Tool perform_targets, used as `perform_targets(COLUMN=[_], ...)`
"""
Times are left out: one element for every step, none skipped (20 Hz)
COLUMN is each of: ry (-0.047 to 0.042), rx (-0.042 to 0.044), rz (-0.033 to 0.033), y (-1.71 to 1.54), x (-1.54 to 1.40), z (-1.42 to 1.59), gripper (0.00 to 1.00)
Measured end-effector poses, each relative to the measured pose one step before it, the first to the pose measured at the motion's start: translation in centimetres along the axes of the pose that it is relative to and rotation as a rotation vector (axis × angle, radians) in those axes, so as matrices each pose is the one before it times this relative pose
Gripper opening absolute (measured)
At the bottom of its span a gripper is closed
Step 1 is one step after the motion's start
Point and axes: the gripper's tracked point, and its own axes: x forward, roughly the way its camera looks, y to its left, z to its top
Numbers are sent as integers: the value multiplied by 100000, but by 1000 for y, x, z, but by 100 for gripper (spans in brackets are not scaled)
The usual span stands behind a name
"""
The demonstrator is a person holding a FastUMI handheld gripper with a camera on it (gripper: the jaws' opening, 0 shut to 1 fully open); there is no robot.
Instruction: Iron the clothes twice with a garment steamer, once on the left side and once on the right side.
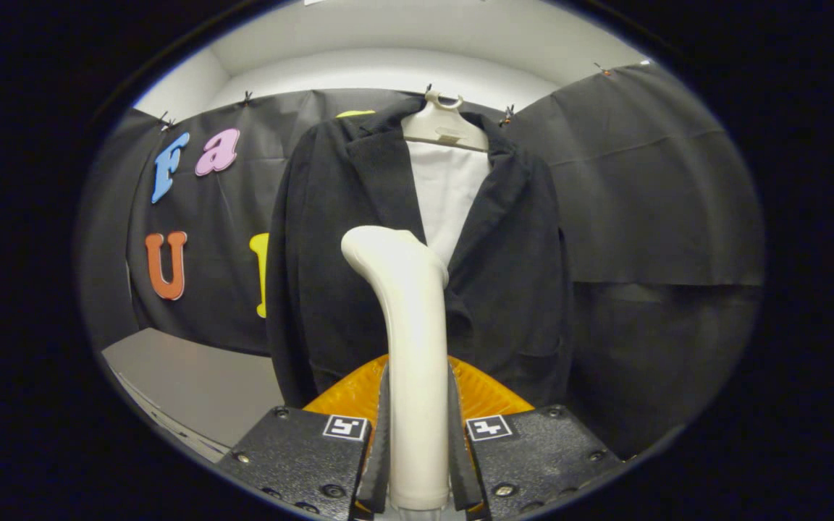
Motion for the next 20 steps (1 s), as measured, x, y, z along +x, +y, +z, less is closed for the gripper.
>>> perform_targets(ry=[839, 665, 1168, 1289, 1201, 966, 1142, 2268, 2723, 1507, 522, 844, 909, 1225, 978, 843, 614, 825, 905, 969], rx=[-757, -547, 75, 702, 157, -628, -655, -133, 573, 436, -919, -1272, -768, -688, -859, -1407, -1004, -709, -193, -101], rz=[-448, -195, 245, 745, 503, 55, -61, 465, 458, -336, -847, -612, -56, -106, -433, -705, -388, -151, -62, -153], y=[-116, 101, 90, 218, 162, 3, -41, -37, 89, -107, -84, -33, 2, -11, 31, 9, -27, 36, -13, 82], x=[-91, -122, -141, -65, 46, -86, -120, -26, 63, 184, 108, -7, -87, -12, -5, 150, 137, 88, -15, -45], z=[-612, -691, -471, -414, -448, -800, -673, -851, -965, -739, -335, -712, -573, -690, -686, -692, -508, -474, -490, -349], gripper=[36, 36, 36, 36, 36, 36, 37, 37, 37, 36, 36, 36, 37, 36, 37, 37, 37, 37, 37, 37])
